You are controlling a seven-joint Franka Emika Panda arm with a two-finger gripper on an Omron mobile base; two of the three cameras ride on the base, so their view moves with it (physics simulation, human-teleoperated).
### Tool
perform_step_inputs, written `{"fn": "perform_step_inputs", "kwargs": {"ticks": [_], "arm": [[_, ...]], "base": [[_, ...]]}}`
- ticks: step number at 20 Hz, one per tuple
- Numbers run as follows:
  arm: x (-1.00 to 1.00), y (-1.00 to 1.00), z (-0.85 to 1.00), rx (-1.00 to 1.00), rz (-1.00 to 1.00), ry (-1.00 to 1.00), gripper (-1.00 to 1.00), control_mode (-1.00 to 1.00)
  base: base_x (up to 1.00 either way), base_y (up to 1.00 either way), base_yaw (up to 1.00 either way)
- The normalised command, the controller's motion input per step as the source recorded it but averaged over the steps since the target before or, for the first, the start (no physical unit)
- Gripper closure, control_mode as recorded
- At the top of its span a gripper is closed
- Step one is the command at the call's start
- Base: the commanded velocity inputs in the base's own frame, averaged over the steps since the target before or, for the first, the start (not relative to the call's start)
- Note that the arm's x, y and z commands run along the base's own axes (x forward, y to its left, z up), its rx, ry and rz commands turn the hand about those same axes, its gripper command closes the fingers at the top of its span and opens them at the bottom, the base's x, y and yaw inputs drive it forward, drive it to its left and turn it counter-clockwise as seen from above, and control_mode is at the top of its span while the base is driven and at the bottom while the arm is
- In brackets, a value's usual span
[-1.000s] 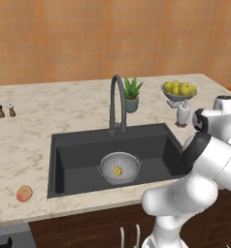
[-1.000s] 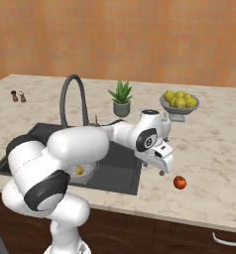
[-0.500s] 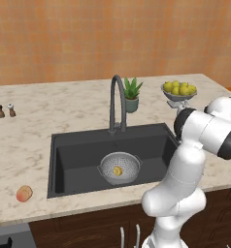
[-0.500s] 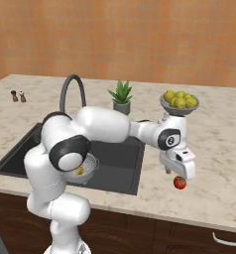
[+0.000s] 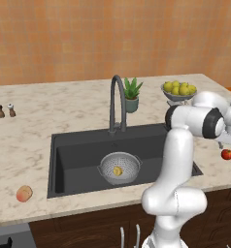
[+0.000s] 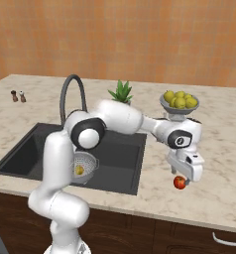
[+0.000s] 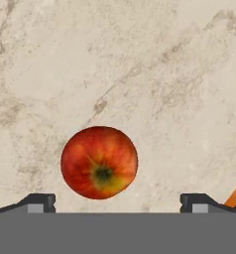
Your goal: Put the colander in the sink, put the peach, apple, kiwi in the colander, and turn on the sink faucet and pour water over the colander.
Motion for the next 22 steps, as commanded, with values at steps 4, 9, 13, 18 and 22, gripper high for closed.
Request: {"fn": "perform_step_inputs", "kwargs": {"ticks": [4,9,13,18,22], "arm": [[0.23,0.00,-0.31,0.03,-0.02,0.17,-1.00,-1.00],[0.18,0.00,-0.31,0.00,-0.01,0.07,-1.00,-1.00],[-0.09,0.00,-0.16,0.01,-0.06,0.01,-1.00,-1.00],[-0.28,0.01,-0.01,0.00,-0.10,-0.01,-1.00,-1.00],[-0.12,0.19,-0.05,0.00,-0.11,-0.05,-1.00,-1.00]], "base": [[0.00,0.00,0.00],[0.00,0.00,0.00],[0.00,0.00,0.00],[0.00,0.00,0.00],[0.00,0.00,0.00]]}}
